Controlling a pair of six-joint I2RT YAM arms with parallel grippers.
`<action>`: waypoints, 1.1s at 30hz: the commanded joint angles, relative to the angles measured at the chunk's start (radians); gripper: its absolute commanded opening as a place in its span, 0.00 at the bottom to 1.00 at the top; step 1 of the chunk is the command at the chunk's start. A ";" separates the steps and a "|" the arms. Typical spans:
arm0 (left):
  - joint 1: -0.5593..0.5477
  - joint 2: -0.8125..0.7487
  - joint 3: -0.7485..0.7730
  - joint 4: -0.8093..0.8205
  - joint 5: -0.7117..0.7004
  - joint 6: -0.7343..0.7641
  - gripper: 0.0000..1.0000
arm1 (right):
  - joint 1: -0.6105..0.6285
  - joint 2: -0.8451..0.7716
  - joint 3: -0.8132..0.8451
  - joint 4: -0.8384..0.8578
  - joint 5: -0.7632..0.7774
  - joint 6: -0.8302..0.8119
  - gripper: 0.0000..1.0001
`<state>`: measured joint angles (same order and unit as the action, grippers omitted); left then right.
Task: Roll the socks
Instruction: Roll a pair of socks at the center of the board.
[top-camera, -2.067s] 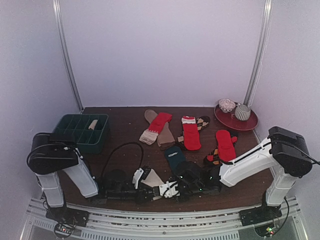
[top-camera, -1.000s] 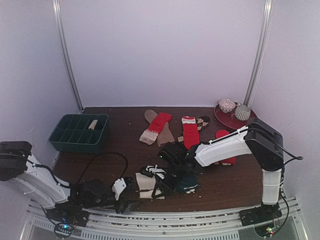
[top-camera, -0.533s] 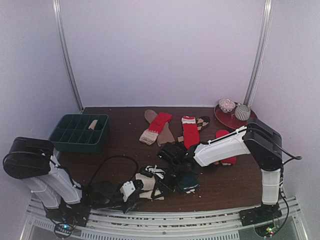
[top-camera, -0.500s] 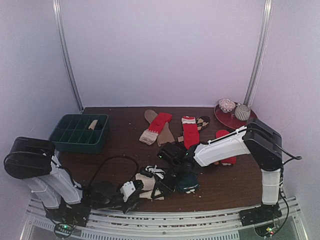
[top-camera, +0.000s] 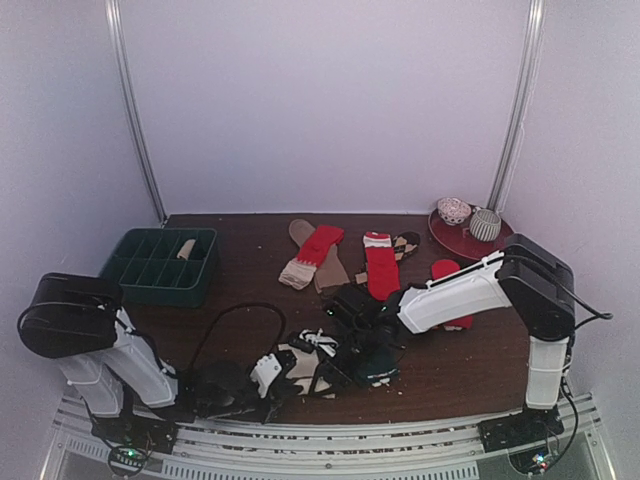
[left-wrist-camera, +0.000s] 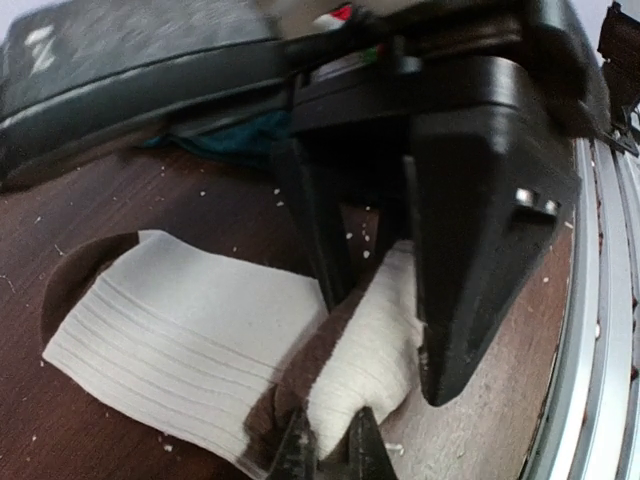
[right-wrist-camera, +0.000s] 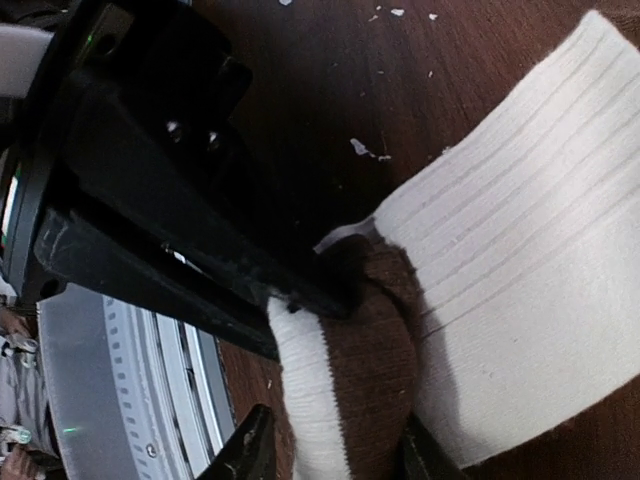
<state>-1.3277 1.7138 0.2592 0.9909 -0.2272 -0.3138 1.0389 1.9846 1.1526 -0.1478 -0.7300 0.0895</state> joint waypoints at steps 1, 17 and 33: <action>0.037 0.026 0.044 -0.368 0.031 -0.234 0.00 | 0.026 -0.101 -0.143 0.101 0.206 -0.049 0.45; 0.201 -0.080 0.046 -0.707 0.373 -0.364 0.00 | 0.163 -0.376 -0.507 0.705 0.597 -0.701 0.65; 0.211 -0.068 0.007 -0.662 0.403 -0.361 0.00 | 0.163 -0.140 -0.378 0.622 0.591 -0.707 0.50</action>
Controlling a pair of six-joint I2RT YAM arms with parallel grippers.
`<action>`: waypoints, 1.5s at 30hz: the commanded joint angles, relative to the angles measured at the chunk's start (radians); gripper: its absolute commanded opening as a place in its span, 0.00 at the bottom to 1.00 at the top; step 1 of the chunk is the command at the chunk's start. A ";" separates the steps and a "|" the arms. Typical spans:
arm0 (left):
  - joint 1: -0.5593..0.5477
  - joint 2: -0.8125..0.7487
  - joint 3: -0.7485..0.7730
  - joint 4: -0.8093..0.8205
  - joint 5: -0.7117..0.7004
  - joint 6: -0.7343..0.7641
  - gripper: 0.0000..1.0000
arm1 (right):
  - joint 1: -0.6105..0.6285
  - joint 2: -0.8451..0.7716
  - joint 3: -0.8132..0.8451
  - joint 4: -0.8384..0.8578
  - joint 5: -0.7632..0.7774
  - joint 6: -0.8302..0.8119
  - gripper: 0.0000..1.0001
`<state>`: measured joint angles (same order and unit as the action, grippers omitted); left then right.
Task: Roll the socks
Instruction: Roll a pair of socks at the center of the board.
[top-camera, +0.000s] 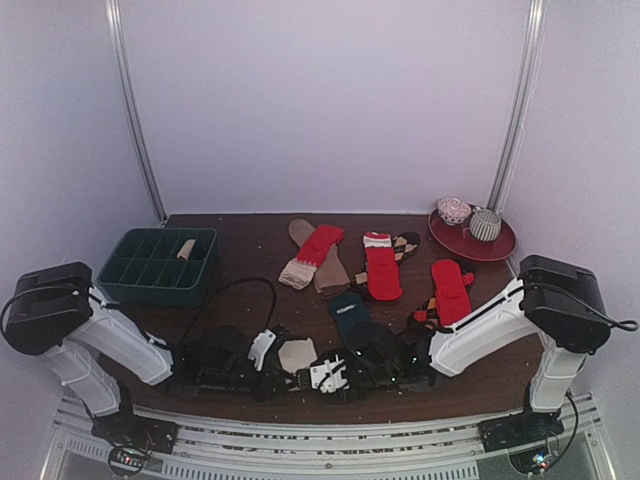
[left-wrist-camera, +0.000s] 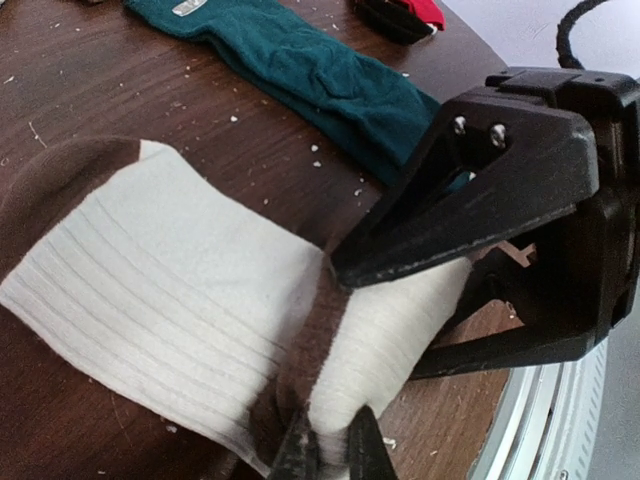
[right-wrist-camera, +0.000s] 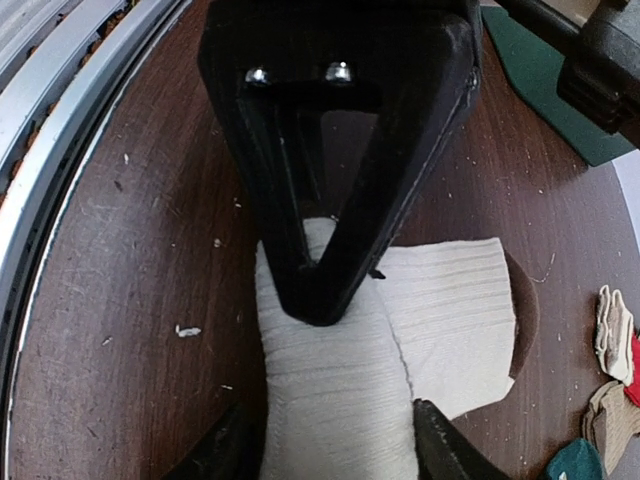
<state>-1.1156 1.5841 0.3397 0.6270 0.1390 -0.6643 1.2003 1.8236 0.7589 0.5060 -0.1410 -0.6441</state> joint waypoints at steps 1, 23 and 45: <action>-0.001 0.064 -0.073 -0.294 0.039 -0.009 0.00 | 0.001 0.022 0.015 -0.029 -0.004 0.045 0.46; -0.160 -0.471 -0.245 0.145 -0.394 0.463 0.71 | -0.170 0.252 0.408 -0.811 -0.514 0.620 0.21; -0.161 0.012 -0.110 0.396 -0.273 0.522 0.37 | -0.188 0.295 0.461 -0.932 -0.570 0.640 0.21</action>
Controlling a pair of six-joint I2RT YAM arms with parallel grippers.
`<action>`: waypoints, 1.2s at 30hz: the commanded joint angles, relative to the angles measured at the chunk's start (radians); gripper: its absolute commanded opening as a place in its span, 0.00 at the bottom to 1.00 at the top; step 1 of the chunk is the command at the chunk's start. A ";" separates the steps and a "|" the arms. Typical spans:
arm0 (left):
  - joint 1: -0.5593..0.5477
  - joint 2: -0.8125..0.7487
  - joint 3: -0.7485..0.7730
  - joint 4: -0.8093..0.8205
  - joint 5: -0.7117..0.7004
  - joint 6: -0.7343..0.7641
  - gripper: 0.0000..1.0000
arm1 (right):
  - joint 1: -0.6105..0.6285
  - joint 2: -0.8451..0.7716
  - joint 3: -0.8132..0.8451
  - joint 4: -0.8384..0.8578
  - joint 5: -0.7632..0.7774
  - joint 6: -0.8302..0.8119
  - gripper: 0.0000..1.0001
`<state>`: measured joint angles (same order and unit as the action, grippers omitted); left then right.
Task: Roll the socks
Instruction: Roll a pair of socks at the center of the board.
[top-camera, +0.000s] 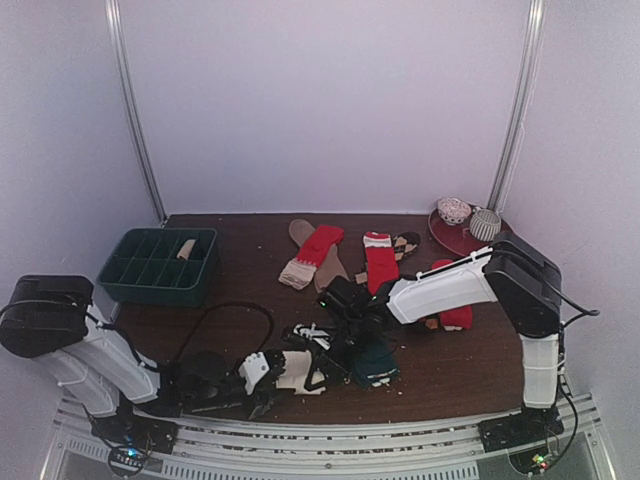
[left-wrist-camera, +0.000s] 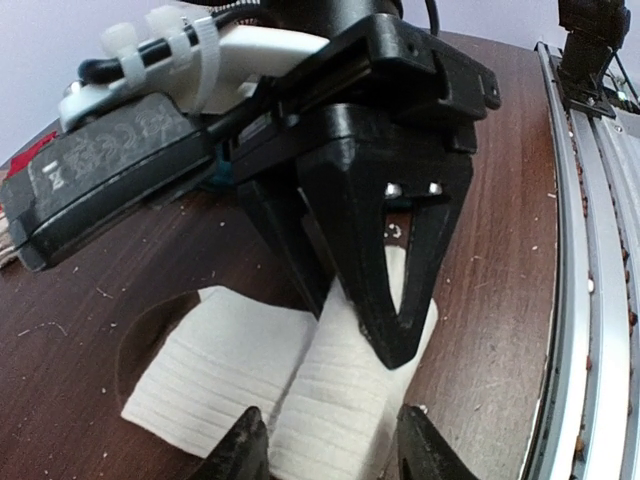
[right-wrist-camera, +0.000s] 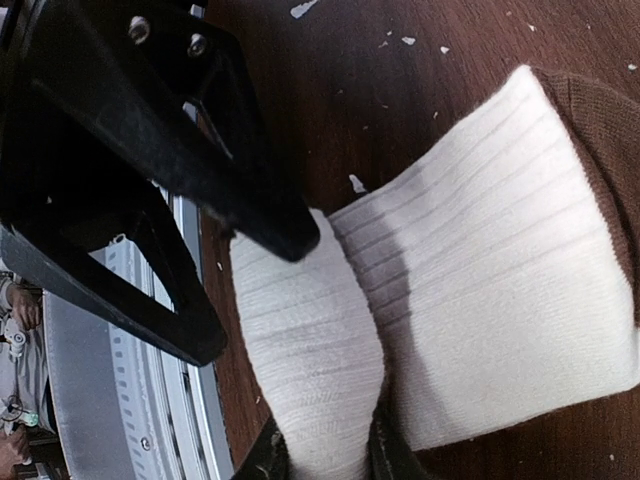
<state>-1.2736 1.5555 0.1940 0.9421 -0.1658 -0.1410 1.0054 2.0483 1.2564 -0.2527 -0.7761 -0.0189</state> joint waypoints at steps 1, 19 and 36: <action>-0.003 0.053 0.038 0.078 0.039 -0.006 0.32 | 0.008 0.070 -0.037 -0.175 0.067 0.014 0.21; 0.001 0.248 0.159 -0.224 0.019 -0.244 0.00 | 0.005 0.016 -0.069 0.011 0.084 0.051 0.34; 0.074 0.312 0.070 -0.306 0.202 -0.535 0.00 | 0.039 -0.426 -0.709 1.056 0.330 -0.332 0.59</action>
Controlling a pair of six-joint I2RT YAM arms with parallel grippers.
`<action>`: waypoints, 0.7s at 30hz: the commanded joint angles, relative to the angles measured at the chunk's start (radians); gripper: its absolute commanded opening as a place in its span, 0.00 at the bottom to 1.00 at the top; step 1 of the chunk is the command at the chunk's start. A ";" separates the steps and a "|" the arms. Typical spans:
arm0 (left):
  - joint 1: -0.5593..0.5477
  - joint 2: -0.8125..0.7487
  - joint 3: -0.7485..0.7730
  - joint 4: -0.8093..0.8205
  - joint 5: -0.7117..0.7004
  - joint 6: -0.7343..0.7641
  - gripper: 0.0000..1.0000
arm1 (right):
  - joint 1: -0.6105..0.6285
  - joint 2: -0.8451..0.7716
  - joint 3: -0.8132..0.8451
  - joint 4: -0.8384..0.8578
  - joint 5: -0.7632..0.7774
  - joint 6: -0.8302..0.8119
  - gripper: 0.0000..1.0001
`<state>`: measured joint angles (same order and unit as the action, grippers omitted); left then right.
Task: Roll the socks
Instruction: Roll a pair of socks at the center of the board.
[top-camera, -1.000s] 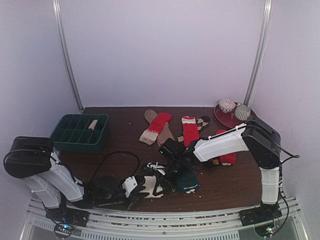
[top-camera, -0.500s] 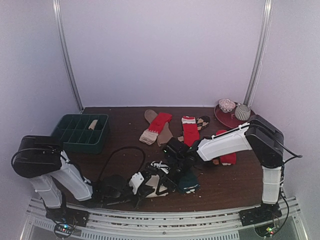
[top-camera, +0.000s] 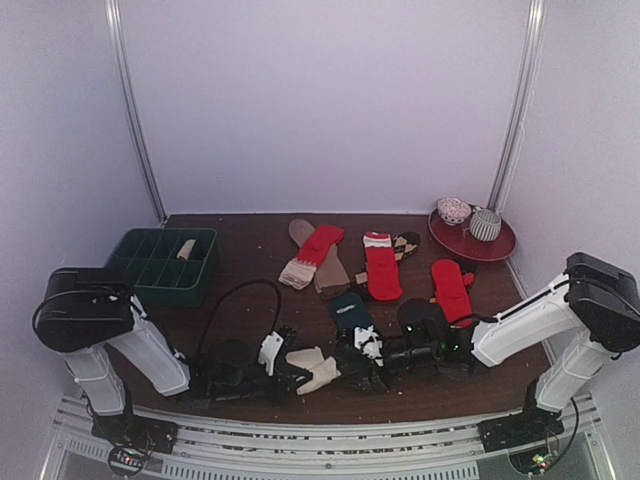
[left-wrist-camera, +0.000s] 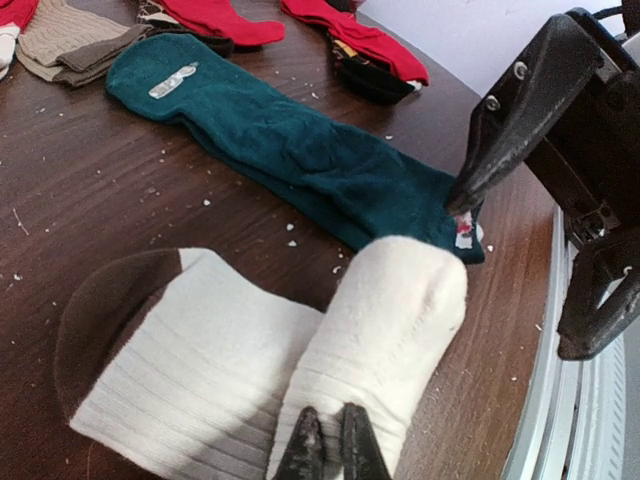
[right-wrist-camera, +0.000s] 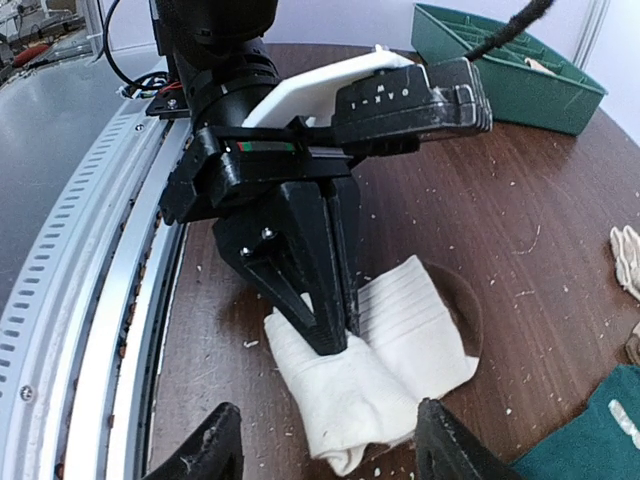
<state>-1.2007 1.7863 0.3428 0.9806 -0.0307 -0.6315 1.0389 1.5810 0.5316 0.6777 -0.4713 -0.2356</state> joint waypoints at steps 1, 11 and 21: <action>0.002 0.082 -0.079 -0.348 0.067 -0.043 0.00 | 0.007 0.050 0.019 0.138 0.017 -0.123 0.59; 0.011 0.090 -0.086 -0.346 0.070 -0.027 0.00 | 0.010 0.212 0.129 -0.008 -0.033 -0.133 0.56; 0.019 0.086 -0.096 -0.329 0.077 -0.013 0.00 | 0.029 0.264 0.084 -0.008 -0.036 0.020 0.45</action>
<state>-1.1835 1.8008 0.3233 1.0290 0.0097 -0.6495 1.0508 1.8103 0.6353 0.6956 -0.4843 -0.2989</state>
